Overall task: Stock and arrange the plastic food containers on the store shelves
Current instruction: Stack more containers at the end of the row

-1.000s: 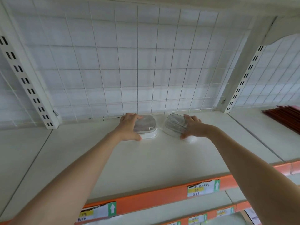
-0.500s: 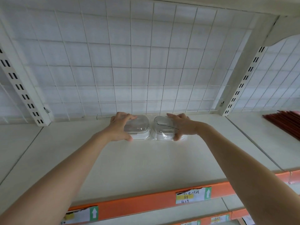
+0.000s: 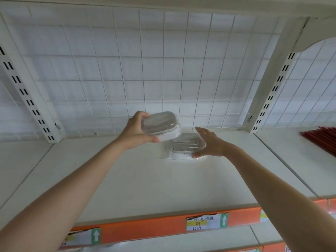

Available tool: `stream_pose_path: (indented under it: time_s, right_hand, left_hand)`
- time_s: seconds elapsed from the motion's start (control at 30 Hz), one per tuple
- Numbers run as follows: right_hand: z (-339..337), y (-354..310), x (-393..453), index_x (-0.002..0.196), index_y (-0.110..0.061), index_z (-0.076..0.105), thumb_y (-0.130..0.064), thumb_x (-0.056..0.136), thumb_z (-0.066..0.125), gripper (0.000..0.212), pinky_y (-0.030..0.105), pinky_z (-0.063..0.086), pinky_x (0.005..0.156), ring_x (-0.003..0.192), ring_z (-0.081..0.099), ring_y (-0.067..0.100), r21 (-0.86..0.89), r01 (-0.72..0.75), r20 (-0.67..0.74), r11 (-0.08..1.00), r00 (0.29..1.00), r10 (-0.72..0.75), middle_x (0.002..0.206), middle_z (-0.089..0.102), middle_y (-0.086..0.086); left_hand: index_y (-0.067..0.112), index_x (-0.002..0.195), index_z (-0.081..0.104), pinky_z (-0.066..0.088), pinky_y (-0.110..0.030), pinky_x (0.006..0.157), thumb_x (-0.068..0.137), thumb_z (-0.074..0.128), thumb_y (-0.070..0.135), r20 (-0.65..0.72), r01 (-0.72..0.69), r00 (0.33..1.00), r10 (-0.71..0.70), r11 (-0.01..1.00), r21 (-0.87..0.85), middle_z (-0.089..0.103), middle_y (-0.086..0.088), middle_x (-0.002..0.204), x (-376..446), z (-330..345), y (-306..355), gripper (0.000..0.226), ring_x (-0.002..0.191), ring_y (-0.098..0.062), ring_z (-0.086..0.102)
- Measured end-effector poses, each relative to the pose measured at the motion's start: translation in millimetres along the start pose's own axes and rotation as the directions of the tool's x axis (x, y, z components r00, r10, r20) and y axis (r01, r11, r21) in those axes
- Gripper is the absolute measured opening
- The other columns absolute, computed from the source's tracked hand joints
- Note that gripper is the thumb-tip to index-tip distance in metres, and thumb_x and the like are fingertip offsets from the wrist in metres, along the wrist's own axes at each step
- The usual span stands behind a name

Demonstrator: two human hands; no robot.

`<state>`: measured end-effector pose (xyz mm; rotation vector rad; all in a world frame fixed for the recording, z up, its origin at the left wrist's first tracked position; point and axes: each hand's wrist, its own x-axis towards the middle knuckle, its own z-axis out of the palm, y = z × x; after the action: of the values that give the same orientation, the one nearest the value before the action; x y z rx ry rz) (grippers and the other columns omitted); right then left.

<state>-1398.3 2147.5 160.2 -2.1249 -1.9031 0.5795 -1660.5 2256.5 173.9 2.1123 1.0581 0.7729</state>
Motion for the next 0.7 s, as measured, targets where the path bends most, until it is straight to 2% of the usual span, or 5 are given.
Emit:
stream_pose_path:
  time_s: [0.17,0.3,0.4,0.53,0.7]
  right_hand:
    - [-32,0,-8,0.151,-0.029,0.013,-0.034,0.071,0.080,0.105,0.040,0.024,0.114,0.140,0.021,0.014,0.316,0.125,-0.117,0.941,0.989,-0.092,0.153,0.017,-0.007]
    - [-35,3,-9,0.144,-0.036,0.031,-0.032,0.080,0.073,0.077,0.025,0.029,0.103,0.131,0.034,0.014,0.170,0.182,-0.130,0.968,0.978,-0.161,0.143,0.032,-0.006]
    - [-26,8,-10,0.139,-0.030,0.043,-0.032,0.083,0.069,0.061,0.024,0.029,0.102,0.130,0.037,0.018,0.098,0.166,-0.165,0.981,0.975,-0.149,0.145,0.034,-0.005]
    - [-23,5,-10,0.138,-0.034,0.044,-0.032,0.084,0.068,0.059,0.028,0.023,0.109,0.135,0.032,0.017,0.122,0.149,-0.179,0.981,0.976,-0.126,0.152,0.028,-0.009]
    - [-24,2,-9,0.139,-0.036,0.041,-0.028,0.086,0.067,0.059,0.024,0.020,0.108,0.138,0.028,0.015,0.112,0.133,-0.154,0.985,0.981,-0.115,0.154,0.024,-0.011]
  left_hand:
    - [0.019,0.128,0.039,0.030,-0.021,0.088,0.061,0.088,0.030,0.109,-0.112,0.989,0.105,0.992,0.065,0.035,0.011,0.120,11,46,42,0.085,0.118,-0.013,0.034]
    - [0.020,0.134,0.038,0.026,-0.020,0.097,0.064,0.086,0.030,0.194,-0.098,0.978,0.075,0.989,0.114,0.025,0.002,0.135,15,72,48,0.086,0.131,-0.018,0.021]
    - [0.036,0.138,0.034,0.022,-0.031,0.109,0.066,0.085,0.032,0.196,-0.007,0.980,-0.017,0.992,0.124,0.010,-0.005,0.142,12,73,38,0.089,0.136,-0.022,0.008]
    - [0.037,0.145,0.028,0.036,-0.021,0.095,0.069,0.084,0.022,0.202,-0.019,0.979,0.005,0.997,0.068,0.040,0.002,0.133,3,70,30,0.096,0.110,-0.014,0.043]
    - [0.033,0.149,0.019,0.032,-0.016,0.077,0.069,0.083,0.020,0.137,0.018,0.990,-0.028,0.997,0.073,0.050,0.003,0.113,-4,73,30,0.103,0.097,-0.016,0.049]
